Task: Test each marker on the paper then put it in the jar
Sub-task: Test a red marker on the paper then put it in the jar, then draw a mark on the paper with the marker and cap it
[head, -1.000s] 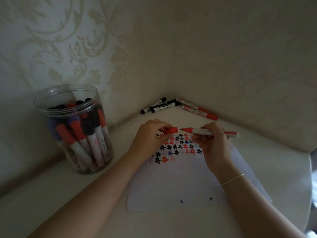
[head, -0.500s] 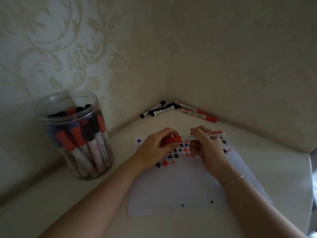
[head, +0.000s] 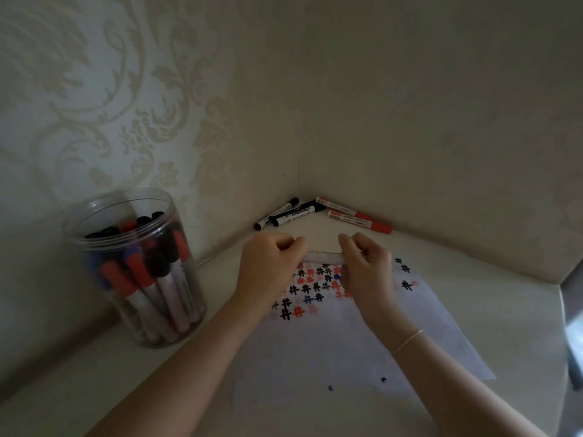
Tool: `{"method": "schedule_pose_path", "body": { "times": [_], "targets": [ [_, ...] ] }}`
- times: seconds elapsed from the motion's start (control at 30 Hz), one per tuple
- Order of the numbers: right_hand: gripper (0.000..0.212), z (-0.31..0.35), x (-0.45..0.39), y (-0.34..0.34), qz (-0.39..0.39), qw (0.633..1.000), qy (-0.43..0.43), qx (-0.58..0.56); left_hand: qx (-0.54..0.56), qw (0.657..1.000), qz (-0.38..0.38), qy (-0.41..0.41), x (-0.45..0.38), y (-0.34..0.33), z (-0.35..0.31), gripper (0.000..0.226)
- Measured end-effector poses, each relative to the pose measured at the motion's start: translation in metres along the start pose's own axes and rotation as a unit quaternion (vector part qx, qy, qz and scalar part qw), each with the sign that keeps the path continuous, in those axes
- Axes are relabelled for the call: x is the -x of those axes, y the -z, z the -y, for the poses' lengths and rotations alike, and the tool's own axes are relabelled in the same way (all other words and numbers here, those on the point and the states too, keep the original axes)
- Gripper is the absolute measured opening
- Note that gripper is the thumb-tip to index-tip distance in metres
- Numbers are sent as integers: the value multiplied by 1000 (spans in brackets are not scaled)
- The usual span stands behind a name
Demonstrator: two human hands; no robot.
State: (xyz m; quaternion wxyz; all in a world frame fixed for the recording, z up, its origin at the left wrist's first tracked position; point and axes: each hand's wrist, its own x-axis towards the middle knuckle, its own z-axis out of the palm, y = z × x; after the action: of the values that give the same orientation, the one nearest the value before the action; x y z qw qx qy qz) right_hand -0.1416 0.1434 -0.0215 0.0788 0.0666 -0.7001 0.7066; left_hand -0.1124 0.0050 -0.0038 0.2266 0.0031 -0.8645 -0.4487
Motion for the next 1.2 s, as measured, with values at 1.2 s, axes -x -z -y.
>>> {"method": "schedule_pose_path", "body": {
  "times": [1.2],
  "targets": [
    [37,-35,-104,-101,194,583,262,744,-329,933,-104,-107,-9,201,-33,16]
  ]
}}
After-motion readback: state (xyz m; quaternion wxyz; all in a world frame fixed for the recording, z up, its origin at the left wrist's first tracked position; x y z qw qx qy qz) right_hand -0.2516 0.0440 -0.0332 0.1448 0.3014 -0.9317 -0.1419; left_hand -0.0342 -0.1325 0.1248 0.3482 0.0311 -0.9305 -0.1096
